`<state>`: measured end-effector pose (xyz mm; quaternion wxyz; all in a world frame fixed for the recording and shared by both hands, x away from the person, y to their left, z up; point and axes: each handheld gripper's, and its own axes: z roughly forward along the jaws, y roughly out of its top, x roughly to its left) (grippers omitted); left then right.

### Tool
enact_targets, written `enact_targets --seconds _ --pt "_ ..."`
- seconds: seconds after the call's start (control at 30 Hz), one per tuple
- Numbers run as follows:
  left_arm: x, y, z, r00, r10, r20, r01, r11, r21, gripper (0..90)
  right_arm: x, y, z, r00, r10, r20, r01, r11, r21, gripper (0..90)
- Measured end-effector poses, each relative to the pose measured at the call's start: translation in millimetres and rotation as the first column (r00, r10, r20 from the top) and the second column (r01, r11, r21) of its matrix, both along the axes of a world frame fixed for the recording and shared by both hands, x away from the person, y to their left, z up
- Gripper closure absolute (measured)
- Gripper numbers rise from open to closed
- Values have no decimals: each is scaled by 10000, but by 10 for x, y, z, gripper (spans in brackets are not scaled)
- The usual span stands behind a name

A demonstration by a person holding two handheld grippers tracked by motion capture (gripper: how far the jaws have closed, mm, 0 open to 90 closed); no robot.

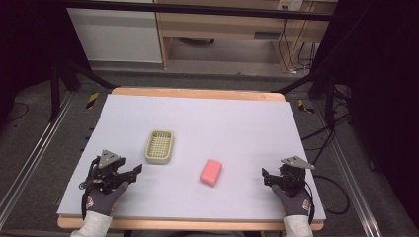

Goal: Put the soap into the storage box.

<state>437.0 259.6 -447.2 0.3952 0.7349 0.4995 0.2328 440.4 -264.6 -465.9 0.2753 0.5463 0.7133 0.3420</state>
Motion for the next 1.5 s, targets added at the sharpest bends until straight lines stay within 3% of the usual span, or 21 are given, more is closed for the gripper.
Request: enact_targets --seconds 0.67,1.0,1.5 --pt "-10 -202 135 9985 -477 276 478 9989 -27 283 -31 4 12 9994 -128 313 127 9999 29 96" --pt "-10 -333 225 9961 -798 381 791 9966 215 281 -38 3 14 9993 -117 356 115 9999 59 96" --pt "45 -504 391 9920 -994 774 996 9950 8 282 -40 4 18 9992 -106 375 102 9999 96 95"
